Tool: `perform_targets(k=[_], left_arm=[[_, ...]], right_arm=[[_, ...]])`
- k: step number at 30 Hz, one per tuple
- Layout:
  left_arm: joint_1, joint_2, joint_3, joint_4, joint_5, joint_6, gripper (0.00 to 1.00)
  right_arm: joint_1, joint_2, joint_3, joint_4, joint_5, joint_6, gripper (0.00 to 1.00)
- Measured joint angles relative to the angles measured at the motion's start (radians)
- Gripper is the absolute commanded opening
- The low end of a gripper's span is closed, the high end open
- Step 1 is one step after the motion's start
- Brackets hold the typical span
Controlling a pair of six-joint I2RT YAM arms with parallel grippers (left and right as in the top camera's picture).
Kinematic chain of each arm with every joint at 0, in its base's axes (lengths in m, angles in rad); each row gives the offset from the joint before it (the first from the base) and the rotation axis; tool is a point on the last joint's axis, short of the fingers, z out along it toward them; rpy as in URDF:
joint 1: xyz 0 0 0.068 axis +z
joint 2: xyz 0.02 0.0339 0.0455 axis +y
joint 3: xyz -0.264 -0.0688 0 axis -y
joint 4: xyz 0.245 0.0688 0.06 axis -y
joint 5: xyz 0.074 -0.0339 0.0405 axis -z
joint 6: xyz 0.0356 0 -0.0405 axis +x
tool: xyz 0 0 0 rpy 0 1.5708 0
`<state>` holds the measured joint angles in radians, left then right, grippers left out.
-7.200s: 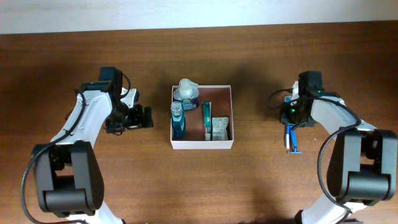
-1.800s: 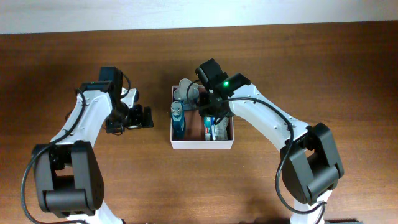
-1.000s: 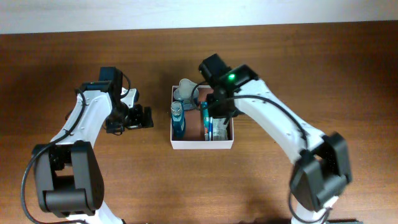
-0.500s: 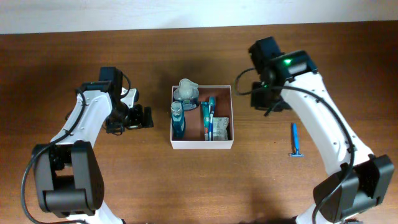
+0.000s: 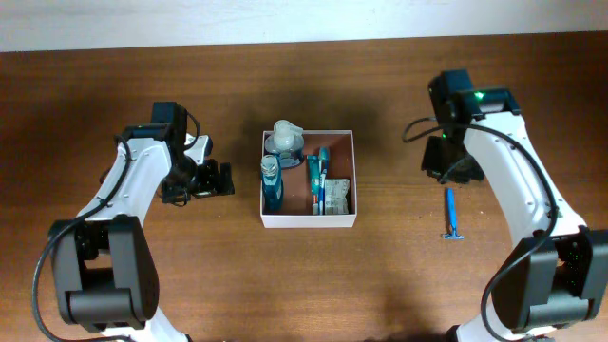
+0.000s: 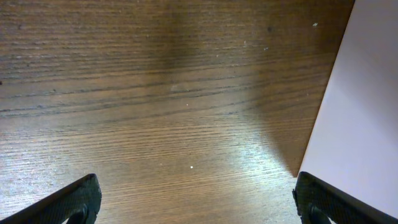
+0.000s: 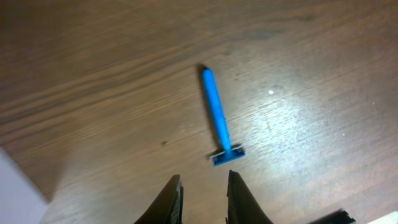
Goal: Pack container
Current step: 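Withdraw right gripper and reach down to the blue razor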
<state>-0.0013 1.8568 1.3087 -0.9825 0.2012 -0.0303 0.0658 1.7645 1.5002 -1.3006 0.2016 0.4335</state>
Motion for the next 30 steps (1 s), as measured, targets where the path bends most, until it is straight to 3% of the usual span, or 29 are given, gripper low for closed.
perform_targets(k=[15, 27, 30], left_arm=[[0.000, 0.000, 0.000, 0.000, 0.000, 0.000, 0.99], [0.000, 0.000, 0.000, 0.000, 0.000, 0.000, 0.99], [0.000, 0.000, 0.000, 0.000, 0.000, 0.000, 0.99]], right_arm=[[-0.206, 0.000, -0.323, 0.289, -0.148, -0.174, 0.19], [-0.222, 0.000, -0.480, 0.484, -0.170, -0.276, 0.33], [-0.222, -0.005, -0.523, 0.544, -0.169, -0.280, 0.31]])
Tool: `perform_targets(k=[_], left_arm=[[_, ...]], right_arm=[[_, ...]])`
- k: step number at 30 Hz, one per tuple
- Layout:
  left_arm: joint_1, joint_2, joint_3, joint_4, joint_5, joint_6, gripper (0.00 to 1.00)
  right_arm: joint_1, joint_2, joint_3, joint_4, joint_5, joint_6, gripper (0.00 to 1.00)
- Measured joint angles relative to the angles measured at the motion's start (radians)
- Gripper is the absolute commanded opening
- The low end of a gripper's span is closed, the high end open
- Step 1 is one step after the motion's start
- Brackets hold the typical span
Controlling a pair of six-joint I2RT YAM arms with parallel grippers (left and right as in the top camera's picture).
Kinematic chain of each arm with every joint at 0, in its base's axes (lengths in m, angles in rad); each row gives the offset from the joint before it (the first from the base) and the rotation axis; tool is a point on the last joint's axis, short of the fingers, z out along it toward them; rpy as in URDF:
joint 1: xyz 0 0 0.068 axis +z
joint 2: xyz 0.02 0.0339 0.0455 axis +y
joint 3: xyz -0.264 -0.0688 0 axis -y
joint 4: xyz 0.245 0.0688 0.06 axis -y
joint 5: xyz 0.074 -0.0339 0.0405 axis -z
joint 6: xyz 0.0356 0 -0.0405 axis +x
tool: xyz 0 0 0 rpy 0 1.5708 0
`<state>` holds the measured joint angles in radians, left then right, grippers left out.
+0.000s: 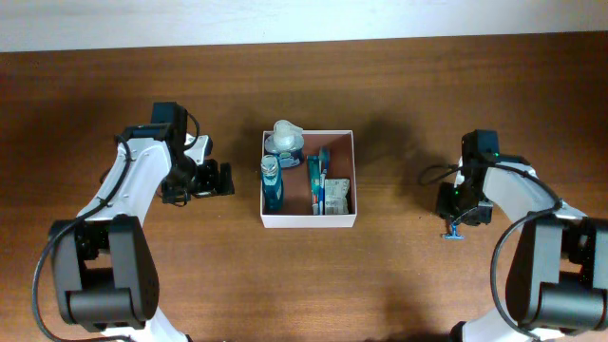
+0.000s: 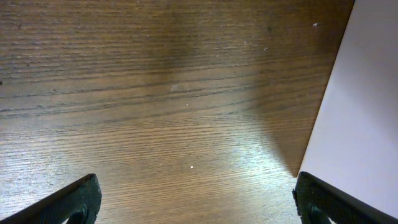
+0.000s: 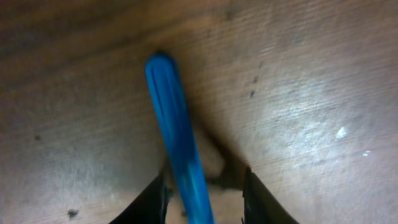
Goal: Pack container
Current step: 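Withdraw right gripper and reach down to the blue razor, then grasp the blue razor and lift it toward the box, then lower the razor into the box beside the toothbrush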
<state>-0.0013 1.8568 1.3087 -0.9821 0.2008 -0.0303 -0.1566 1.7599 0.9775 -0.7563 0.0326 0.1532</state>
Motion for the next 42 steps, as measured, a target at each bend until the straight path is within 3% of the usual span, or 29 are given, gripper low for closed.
perform_targets(k=[3, 5, 14, 18, 26, 33, 42], left_arm=[[0.000, 0.000, 0.000, -0.001, 0.000, 0.000, 0.99], [0.000, 0.000, 0.000, 0.000, 0.000, 0.000, 0.99], [0.000, 0.000, 0.000, 0.000, 0.000, 0.000, 0.99], [0.000, 0.000, 0.000, 0.000, 0.000, 0.000, 0.99], [0.000, 0.000, 0.000, 0.000, 0.000, 0.000, 1.00], [0.000, 0.000, 0.000, 0.000, 0.000, 0.000, 0.99], [0.000, 0.000, 0.000, 0.000, 0.000, 0.000, 0.99]], right_arm=[[0.000, -0.021, -0.032, 0.051, 0.002, 0.002, 0.09], [0.000, -0.028, -0.041, 0.068, 0.009, -0.001, 0.04], [0.000, -0.031, -0.040, 0.056, -0.002, 0.002, 0.04], [0.000, -0.017, -0.001, -0.039, -0.078, 0.003, 0.04], [0.035, -0.005, 0.276, -0.249, -0.292, 0.053, 0.04], [0.214, -0.005, 0.474, -0.348, -0.383, 0.101, 0.04], [0.470, -0.005, 0.523, -0.246, -0.339, 0.211, 0.04]])
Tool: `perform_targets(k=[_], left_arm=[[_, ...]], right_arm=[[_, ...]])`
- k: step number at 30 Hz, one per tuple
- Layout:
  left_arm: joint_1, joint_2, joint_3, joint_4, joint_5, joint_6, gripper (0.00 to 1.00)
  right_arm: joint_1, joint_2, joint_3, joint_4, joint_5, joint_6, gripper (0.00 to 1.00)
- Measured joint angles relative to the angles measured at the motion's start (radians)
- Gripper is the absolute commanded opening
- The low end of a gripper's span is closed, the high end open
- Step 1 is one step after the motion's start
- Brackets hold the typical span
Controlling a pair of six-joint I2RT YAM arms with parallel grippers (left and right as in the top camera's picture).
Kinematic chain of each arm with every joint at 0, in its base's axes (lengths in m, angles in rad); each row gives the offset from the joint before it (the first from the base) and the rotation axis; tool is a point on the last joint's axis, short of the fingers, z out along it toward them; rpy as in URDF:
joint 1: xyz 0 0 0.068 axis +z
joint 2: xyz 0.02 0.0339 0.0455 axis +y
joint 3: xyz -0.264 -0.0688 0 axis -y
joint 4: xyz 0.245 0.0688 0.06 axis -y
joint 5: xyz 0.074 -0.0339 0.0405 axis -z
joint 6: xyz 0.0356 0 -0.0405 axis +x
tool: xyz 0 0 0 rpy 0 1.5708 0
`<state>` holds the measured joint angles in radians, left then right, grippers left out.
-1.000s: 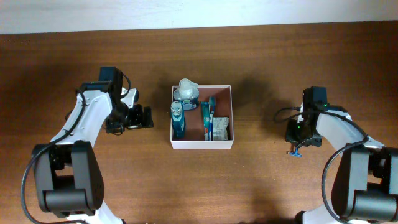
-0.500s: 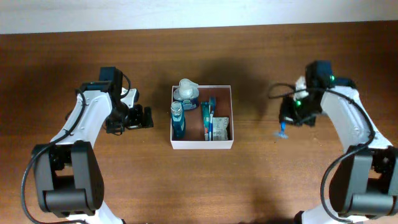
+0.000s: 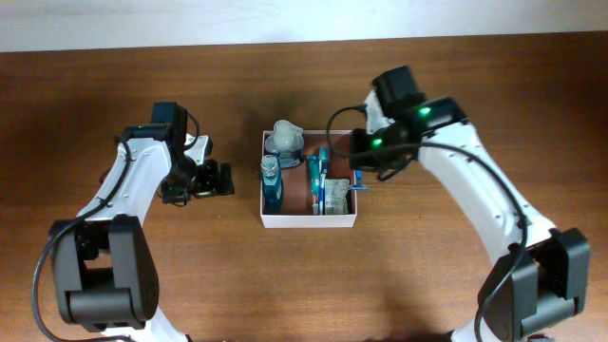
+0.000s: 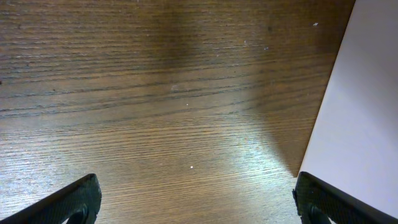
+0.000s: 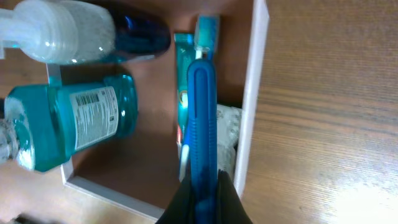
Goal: Pack container
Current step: 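Lower the razor into the box beside the toothbrush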
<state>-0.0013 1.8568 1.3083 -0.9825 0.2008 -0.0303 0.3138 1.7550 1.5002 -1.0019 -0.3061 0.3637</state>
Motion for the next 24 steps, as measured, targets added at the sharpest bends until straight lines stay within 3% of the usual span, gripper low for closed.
perform_targets(k=[11, 24], left_arm=[[0.000, 0.000, 0.000, 0.000, 0.000, 0.000, 0.99], [0.000, 0.000, 0.000, 0.000, 0.000, 0.000, 0.99]], right_arm=[[0.258, 0.024, 0.000, 0.121, 0.279, 0.131, 0.04], [0.278, 0.140, 0.000, 0.122, 0.389, 0.239, 0.04]])
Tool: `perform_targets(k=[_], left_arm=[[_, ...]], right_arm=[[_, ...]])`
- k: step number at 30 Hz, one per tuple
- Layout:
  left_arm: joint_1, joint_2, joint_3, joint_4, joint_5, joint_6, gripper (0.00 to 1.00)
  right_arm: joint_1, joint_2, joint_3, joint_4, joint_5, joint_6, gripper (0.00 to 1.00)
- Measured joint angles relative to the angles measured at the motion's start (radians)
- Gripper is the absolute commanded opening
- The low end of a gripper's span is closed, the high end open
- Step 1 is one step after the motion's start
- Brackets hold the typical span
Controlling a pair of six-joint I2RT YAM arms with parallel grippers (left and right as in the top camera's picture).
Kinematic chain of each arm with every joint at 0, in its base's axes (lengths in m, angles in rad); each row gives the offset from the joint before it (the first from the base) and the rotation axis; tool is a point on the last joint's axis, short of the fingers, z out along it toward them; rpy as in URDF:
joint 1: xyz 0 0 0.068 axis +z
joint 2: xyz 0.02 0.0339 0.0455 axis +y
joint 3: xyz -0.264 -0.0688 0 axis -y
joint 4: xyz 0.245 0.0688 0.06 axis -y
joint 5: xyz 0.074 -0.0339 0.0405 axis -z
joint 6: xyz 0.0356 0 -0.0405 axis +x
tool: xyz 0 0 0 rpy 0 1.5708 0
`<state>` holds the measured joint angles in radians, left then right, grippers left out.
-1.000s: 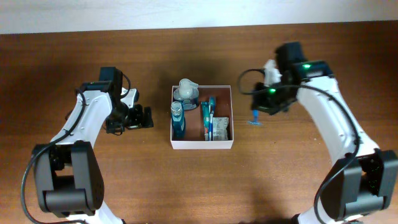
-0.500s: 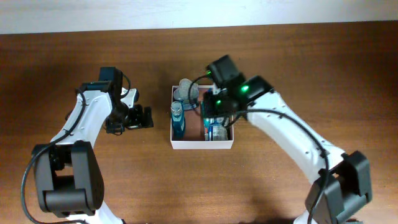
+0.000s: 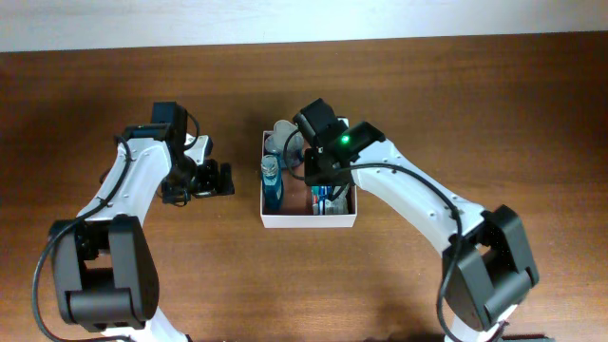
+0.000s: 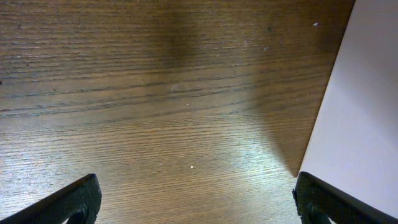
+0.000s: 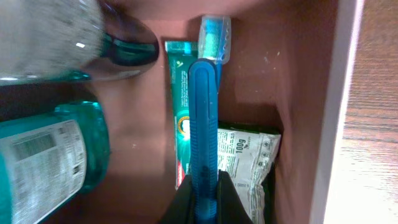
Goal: Pack container
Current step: 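Lower the razor into the box beside the toothbrush, then open right gripper and lift it out of the box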
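Observation:
The white box stands mid-table, holding a teal mouthwash bottle, a clear pump bottle, a green toothpaste box and a small packet. My right gripper is shut on the blue razor, which points into the box over the toothpaste; its arm covers the box's middle from overhead. My left gripper stands open over bare wood to the left of the box wall.
The wooden table surrounds the box on all sides. The box's right wall runs close beside the razor. The left arm rests to the left of the box.
My right gripper has moved left and lower with the razor, from above the box's right wall to inside the box over the toothpaste. The left arm has not moved.
The razor lay on the table to the right, my right gripper nearly shut above it. Then the gripper was down around the razor's handle. Later it held the razor above the box's right edge, and now inside the box. My left gripper stayed open throughout.

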<state>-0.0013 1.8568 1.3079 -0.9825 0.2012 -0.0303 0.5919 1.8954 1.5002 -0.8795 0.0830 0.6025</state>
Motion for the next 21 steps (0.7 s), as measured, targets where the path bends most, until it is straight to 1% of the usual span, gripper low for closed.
perform_targets(k=[6, 8, 12, 17, 21], left_arm=[[0.000, 0.000, 0.000, 0.000, 0.000, 0.000, 0.99], [0.000, 0.000, 0.000, 0.000, 0.000, 0.000, 0.99], [0.000, 0.000, 0.000, 0.000, 0.000, 0.000, 0.99], [0.000, 0.000, 0.000, 0.000, 0.000, 0.000, 0.99], [0.000, 0.000, 0.000, 0.000, 0.000, 0.000, 0.99]], right_arm=[[0.000, 0.060, 0.000, 0.018, 0.007, 0.001, 0.05], [0.000, 0.081, 0.000, 0.018, 0.008, 0.002, 0.20], [0.000, 0.085, 0.000, 0.018, 0.011, 0.003, 0.35], [0.000, 0.085, 0.000, 0.004, 0.014, -0.005, 0.39], [0.000, 0.080, 0.000, -0.008, 0.015, -0.016, 0.41]])
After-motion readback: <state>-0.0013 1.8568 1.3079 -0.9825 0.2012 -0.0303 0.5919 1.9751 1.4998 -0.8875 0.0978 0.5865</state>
